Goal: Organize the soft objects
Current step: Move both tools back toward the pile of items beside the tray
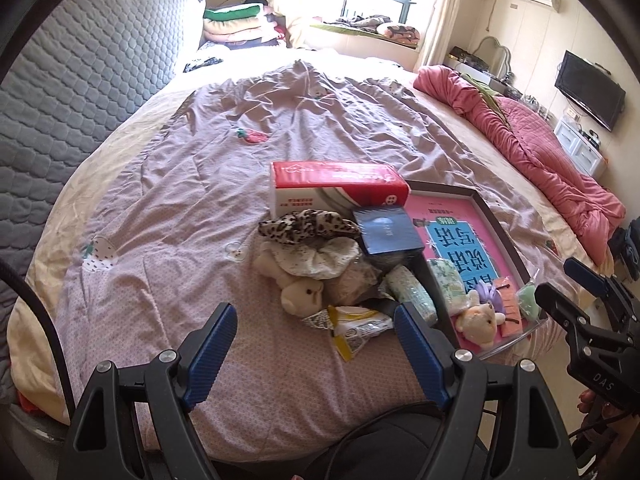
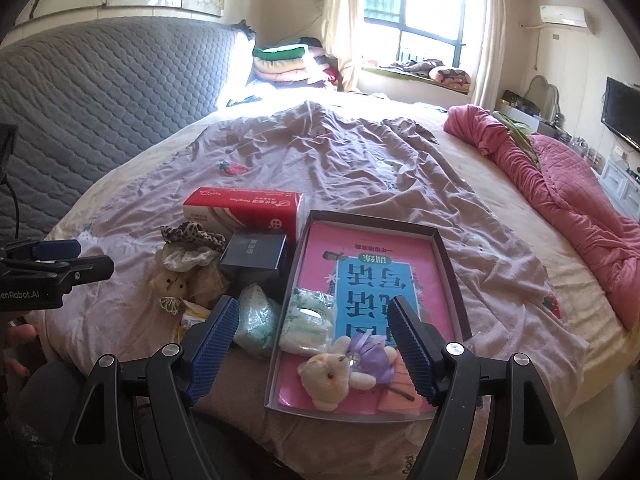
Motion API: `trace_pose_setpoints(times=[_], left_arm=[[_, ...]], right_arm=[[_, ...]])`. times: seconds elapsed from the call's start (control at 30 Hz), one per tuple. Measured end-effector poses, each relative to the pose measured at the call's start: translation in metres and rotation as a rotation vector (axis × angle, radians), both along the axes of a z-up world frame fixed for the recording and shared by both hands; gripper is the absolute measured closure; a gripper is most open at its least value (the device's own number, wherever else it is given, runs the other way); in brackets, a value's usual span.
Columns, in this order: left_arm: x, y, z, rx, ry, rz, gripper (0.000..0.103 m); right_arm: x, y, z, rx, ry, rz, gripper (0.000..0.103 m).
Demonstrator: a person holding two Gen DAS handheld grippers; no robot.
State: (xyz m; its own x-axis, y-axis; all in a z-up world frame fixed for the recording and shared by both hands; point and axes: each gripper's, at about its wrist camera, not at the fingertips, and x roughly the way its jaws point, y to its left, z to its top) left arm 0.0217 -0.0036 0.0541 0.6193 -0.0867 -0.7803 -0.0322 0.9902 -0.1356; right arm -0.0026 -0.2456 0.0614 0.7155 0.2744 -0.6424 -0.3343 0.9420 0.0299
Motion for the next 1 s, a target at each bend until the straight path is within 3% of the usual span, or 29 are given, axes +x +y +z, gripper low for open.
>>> trace_pose_setpoints(times=[0.4, 0.73, 1.0], left_arm=[[0.004, 0.027, -0.013, -0.032, 0.004, 0.051, 0.023], [0.014, 0.035, -0.037, -0.073, 0.036, 0.059, 0.02], [0.023, 0.028, -0.05, -0.089, 0.049, 0.035, 0.02]], right_arm=[[-0.003, 0.039, -0.018, -0.045, 0.027, 0.102, 0.025], [0.008, 0.053, -0.037, -0.061, 0.077, 0.116, 0.025], [0.027, 0.064, -0.064, -0.152, 0.131, 0.108, 0.025]])
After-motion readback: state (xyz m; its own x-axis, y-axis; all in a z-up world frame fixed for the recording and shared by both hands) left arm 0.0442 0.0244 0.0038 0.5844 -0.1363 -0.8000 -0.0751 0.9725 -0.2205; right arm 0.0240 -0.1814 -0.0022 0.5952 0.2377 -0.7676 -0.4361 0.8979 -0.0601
